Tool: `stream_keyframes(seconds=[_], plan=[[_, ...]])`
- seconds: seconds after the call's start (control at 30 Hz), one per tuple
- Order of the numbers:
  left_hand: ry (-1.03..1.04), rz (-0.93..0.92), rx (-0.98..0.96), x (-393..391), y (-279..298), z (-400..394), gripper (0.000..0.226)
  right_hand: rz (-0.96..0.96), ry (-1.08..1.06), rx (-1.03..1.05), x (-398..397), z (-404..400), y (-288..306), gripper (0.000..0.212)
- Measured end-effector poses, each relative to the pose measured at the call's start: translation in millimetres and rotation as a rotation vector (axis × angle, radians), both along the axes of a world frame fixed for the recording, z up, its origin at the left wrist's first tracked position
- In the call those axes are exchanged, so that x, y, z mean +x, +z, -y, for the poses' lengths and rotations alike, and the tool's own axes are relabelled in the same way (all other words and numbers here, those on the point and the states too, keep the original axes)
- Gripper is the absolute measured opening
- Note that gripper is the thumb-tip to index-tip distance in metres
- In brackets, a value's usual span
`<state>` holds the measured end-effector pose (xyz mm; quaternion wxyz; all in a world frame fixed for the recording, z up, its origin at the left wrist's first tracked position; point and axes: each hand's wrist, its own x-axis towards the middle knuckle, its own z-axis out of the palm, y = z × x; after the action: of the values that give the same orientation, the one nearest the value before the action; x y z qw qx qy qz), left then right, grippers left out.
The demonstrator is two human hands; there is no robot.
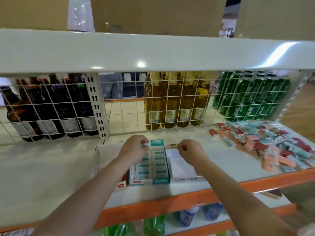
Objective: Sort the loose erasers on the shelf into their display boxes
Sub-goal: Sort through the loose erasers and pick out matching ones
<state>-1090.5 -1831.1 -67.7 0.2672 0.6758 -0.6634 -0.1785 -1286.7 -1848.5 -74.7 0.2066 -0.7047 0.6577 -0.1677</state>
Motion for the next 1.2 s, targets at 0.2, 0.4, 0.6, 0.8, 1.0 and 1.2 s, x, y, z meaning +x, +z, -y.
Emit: stream_keyframes(seconds=[0.2, 0.4, 0.6, 0.8, 1.0, 1.2], plan=[[-0.187, 0.093, 0.001, -74.7, -4.6, 13.1, 0.023, -0.010, -0.055, -0.012, -74.5, 2.5, -1.3, 0.023], [-0.337, 0.262, 0.055, -133.4, -4.5, 30.1, 0.025, -0.062, -0.143, 0.037, -142.1, 14.5, -14.1, 0.034], [-0.348, 0.259, 0.095, -170.6, -16.8, 53.4, 0.029, -0.191, -0.137, 0.050, -179.9, 33.5, -18.4, 0.041], [-0.321, 0.284, 0.110, -201.5, -23.9, 78.8, 0.037, -0.227, -0.060, -0.037, -201.6, 57.2, -14.8, 0.036], [-0.389, 0.370, 0.106, -240.2, -30.9, 100.9, 0.043, -0.116, -0.057, -0.075, -235.4, 79.7, -7.1, 0.024], [-0.380, 0.458, 0.198, -275.8, -38.3, 126.1, 0.065, -0.117, -0.079, -0.071, -264.9, 98.7, -5.3, 0.041]])
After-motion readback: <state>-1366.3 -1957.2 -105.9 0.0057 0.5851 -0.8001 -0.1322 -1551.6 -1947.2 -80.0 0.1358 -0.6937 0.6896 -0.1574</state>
